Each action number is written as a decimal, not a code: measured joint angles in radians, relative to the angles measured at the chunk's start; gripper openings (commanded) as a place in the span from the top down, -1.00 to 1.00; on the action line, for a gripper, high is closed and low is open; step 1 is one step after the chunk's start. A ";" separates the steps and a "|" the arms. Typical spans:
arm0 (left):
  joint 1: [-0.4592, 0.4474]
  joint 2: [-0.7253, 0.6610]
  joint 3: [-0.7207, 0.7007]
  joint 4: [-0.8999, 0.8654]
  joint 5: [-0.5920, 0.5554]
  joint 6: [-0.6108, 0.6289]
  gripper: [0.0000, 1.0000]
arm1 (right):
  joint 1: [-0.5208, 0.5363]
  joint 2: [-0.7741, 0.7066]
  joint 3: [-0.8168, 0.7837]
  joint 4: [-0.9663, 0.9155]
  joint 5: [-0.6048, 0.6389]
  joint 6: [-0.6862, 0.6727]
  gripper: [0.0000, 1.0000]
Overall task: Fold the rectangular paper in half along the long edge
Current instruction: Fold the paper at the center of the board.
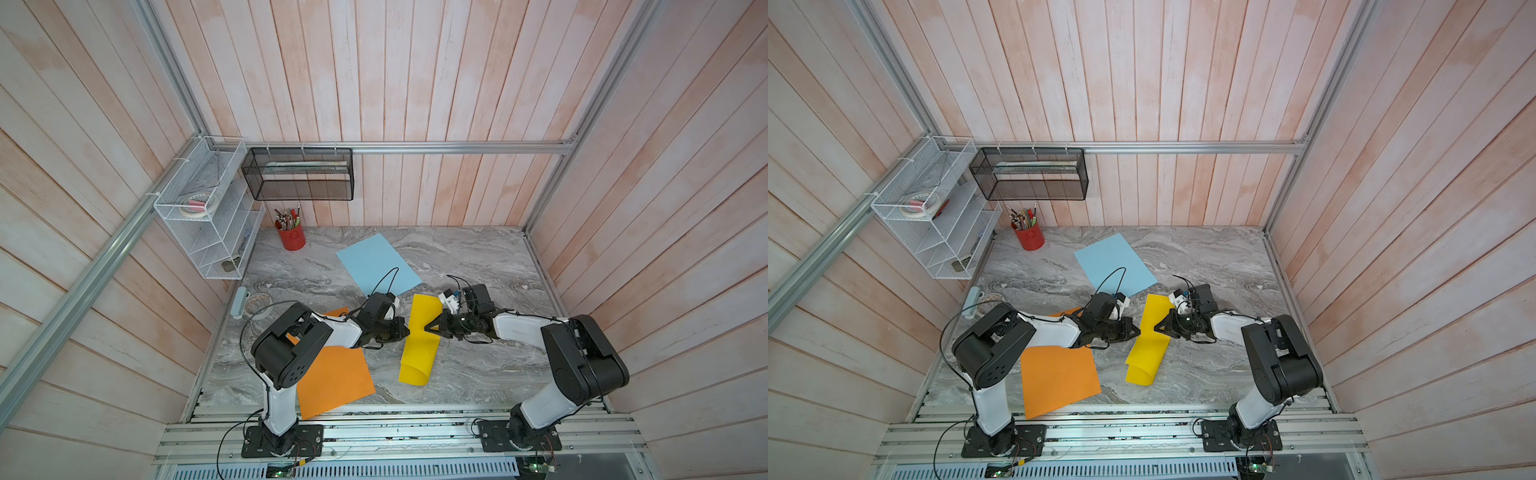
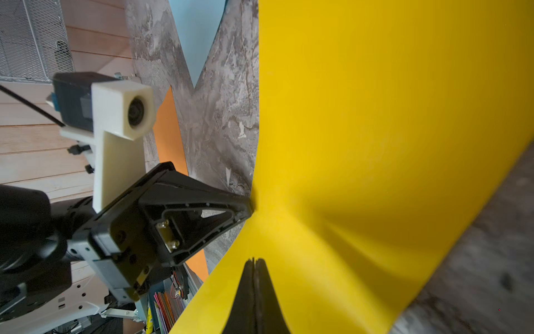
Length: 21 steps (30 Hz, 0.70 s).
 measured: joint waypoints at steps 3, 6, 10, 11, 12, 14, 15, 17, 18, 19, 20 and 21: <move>0.016 0.014 0.034 -0.029 -0.013 0.010 1.00 | 0.016 0.018 0.000 0.005 0.011 0.002 1.00; 0.026 0.021 0.051 -0.046 -0.014 0.018 1.00 | 0.016 0.035 -0.004 0.019 0.029 0.008 1.00; 0.028 0.021 0.052 -0.049 -0.014 0.024 1.00 | 0.013 0.058 -0.038 0.045 0.043 0.009 1.00; 0.028 0.021 0.052 -0.049 -0.014 0.026 1.00 | 0.013 0.063 -0.054 0.051 0.039 0.011 1.00; 0.028 0.021 0.052 -0.050 -0.013 0.027 1.00 | 0.009 0.063 -0.064 0.062 0.029 0.011 1.00; 0.030 0.021 0.052 -0.050 -0.013 0.029 1.00 | 0.004 0.056 -0.083 0.084 0.027 0.009 1.00; 0.031 0.021 0.052 -0.050 -0.013 0.029 1.00 | 0.000 0.048 -0.094 0.090 0.026 0.008 1.00; 0.031 0.021 0.052 -0.049 -0.012 0.031 1.00 | -0.018 0.018 -0.130 0.093 0.024 0.005 1.00; 0.031 0.021 0.051 -0.049 -0.012 0.031 1.00 | -0.029 0.002 -0.144 0.087 0.024 0.001 1.00; 0.032 0.021 0.050 -0.047 -0.011 0.032 1.00 | -0.043 -0.021 -0.159 0.074 0.026 -0.004 1.00; 0.032 0.021 0.048 -0.043 -0.011 0.032 1.00 | -0.057 -0.042 -0.172 0.055 0.031 -0.010 1.00; 0.032 0.021 0.047 -0.041 -0.011 0.032 1.00 | -0.070 -0.061 -0.180 0.033 0.036 -0.018 1.00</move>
